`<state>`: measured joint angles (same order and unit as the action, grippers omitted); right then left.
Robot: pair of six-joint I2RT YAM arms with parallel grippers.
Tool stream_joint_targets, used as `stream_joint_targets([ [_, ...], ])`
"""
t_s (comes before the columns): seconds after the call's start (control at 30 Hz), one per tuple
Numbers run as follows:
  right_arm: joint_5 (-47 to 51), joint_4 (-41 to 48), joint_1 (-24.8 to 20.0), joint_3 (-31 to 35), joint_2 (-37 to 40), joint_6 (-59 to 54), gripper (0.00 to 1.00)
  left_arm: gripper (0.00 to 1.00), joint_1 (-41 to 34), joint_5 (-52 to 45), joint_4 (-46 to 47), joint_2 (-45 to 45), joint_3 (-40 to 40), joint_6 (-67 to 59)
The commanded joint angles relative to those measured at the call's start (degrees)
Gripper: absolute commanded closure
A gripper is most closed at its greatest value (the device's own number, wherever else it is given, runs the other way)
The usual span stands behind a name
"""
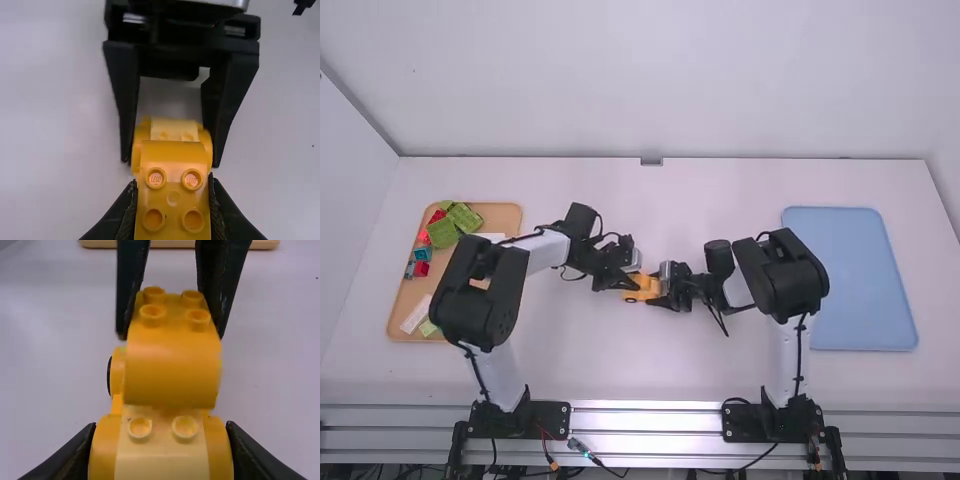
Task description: Assemble lego blocks to make yellow taxi
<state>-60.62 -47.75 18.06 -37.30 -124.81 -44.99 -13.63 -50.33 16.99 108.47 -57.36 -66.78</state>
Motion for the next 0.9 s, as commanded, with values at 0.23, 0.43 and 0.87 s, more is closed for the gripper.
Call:
stream_joint_targets([
  [0.23, 3.4, 8.0, 0.0, -3.1, -1.1, -1.5, 0.63, 0.98, -2.5, 4.2, -8.9, -3.7, 4.8, 9.1],
  [0.43, 3.1, 14.0, -0.1, -5.8, -1.1, -3.5, 0.64, 0.99, -3.0, 4.3, -13.0, -6.4, 8.3, 9.5],
  [0.87, 0.6, 19.3, -0.1, -6.6, -1.1, -9.5, 0.65, 0.98, -2.2, 5.0, -12.8, -6.4, 8.0, 10.8],
])
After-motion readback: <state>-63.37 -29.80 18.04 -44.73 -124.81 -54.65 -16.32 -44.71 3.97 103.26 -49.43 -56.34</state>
